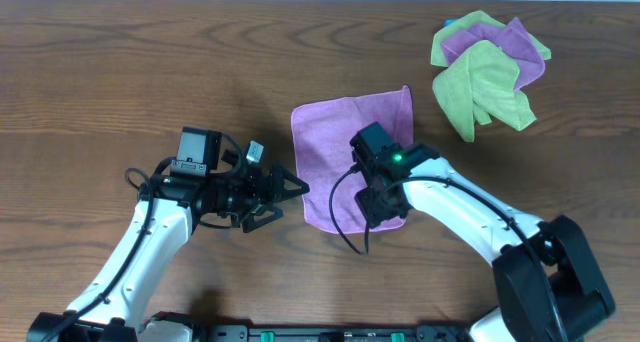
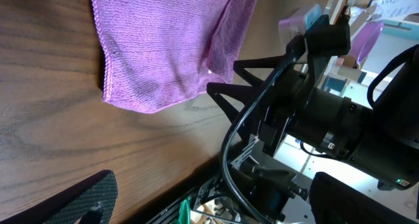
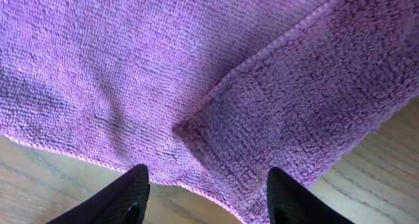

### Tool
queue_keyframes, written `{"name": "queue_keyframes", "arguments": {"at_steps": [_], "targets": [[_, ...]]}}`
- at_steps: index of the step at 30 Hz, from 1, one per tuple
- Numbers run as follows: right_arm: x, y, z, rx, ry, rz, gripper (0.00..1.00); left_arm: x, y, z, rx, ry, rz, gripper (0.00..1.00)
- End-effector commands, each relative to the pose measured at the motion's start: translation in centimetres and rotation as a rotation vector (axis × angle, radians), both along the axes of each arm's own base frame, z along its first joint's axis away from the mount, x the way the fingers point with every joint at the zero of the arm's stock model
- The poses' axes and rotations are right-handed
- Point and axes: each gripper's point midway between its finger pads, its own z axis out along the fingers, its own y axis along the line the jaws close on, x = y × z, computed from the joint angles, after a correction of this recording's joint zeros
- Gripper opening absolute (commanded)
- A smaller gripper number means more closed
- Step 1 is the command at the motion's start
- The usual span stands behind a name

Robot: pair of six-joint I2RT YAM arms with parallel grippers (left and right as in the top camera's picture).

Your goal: Fold the cloth

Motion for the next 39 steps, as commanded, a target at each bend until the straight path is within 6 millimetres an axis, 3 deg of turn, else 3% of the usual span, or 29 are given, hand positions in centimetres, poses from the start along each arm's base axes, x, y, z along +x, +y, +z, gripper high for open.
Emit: {"name": "queue_keyframes", "arguments": {"at_steps": [1,7,16,27,39], "targets": [[0.1,-0.3,0.0,-0.027,-0.013,0.044,0.58,-0.3,-0.2,-0.1,-0.016,0.018,-0.004,0.95],[0.4,-0.8,-0.2,-0.051,-0.037,0.044,0.58,-0.3,-0.2,-0.1,-0.017,0.019,-0.005,0.95],[-0.8,-2.0,-1.8,-0.085,-0.018,0.03,0.52,-0.4,-0.3,0.0,-0.024,0.022,-0.006,0.95],[0.5,-3.0,-1.5,-0.146,-0.09,-0.048,0.01,-0.3,-0.4,0.3,-0.041,0.015,-0.014,0.95],[-1.0,-3.9,0.3,-0.122,-0.089,-0.452,0.01,0.4,-0.2,0.0,-0.011,0.006,0.016,0.95]]}}
